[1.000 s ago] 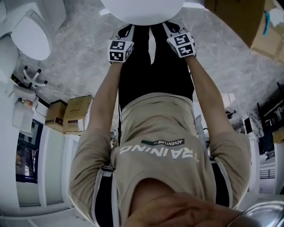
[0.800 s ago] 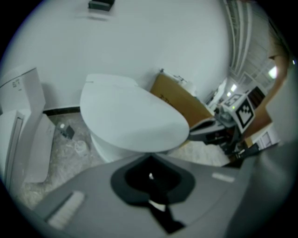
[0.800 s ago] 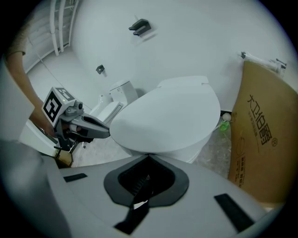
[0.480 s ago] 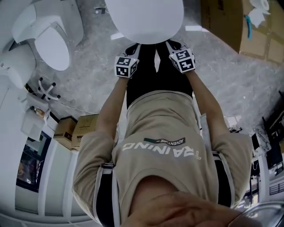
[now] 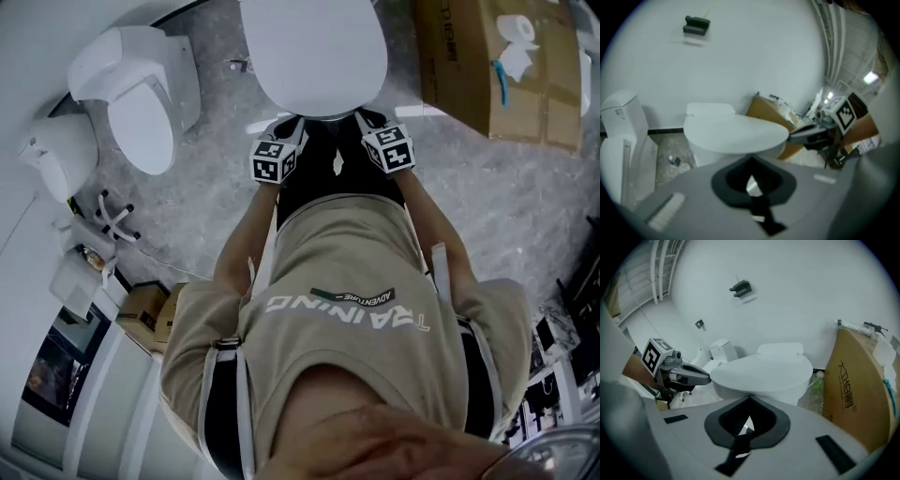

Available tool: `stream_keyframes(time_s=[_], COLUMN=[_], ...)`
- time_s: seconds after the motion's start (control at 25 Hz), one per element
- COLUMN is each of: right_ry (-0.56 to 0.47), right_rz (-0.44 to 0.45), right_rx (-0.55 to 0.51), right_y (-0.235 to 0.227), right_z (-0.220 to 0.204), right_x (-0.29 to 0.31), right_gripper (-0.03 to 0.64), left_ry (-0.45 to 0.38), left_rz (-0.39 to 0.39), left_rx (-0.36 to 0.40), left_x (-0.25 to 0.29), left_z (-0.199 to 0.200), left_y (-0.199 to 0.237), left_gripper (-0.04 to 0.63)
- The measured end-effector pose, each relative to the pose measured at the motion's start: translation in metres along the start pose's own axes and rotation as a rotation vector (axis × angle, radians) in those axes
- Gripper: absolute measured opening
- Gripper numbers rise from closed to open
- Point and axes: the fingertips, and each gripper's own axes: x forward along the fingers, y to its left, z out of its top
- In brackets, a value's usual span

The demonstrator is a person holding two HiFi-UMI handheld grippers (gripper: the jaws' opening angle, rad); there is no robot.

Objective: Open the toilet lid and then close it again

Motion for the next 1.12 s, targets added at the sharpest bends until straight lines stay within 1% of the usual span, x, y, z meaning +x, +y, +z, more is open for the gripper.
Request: stream_keyframes(time_s=[0.16, 0.28, 0.36, 0.52, 0.64, 0.76, 0.88, 0.96, 1.04, 1.12], right_ry=[-0.048, -0.086, -0.094, -0.094, -0.086, -0.074, -0.057, -0.052, -0.05, -0.058], right_rz=[-0.019, -0.032, -0.042, -0.058, -0.08, -0.097, -0.103, -0.103, -0.114, -0.124], right_rx=[-0.016, -0.033, -0.04, -0.045, -0.054, -0.062, -0.047, -0.036, -0.041, -0.026], right_y=[0.0, 0.0, 0.001, 0.001, 0.0, 0.0, -0.006, -0.009, -0.009, -0.01], right_z=[0.031, 0.059, 0.075, 0.102, 0.122, 0.139, 0.15, 0.155, 0.161, 0.166], right_x=[-0.013, -0.022, -0.027, -0.033, -0.037, -0.038, -0.04, -0.042, -0.042, -0.044], right_gripper=[0.011, 0.011, 0.011, 0.011, 0.011, 0.011, 0.012, 0.012, 0.012, 0.012], left_ry=[-0.049, -0.08, -0.09, -0.097, -0.112, -0.103, -0.078, -0.073, -0.078, -0.101], left_rz=[-0.004, -0.005, -0.01, -0.015, -0.026, -0.037, -0.065, -0.067, -0.064, -0.069], left_rx=[0.035, 0.037, 0.036, 0.058, 0.051, 0.06, 0.053, 0.052, 0.057, 0.046], left_x=[-0.011, -0.021, -0.027, -0.035, -0.04, -0.044, -0.043, -0.043, -0.044, -0.046], left_z=[0.031, 0.055, 0.07, 0.095, 0.113, 0.129, 0.141, 0.147, 0.153, 0.16], left_y=[0.0, 0.003, 0.005, 0.009, 0.014, 0.018, 0.018, 0.019, 0.02, 0.022], left_gripper=[0.003, 0.003, 0.003, 0.003, 0.003, 0.003, 0.003, 0.003, 0.003, 0.003])
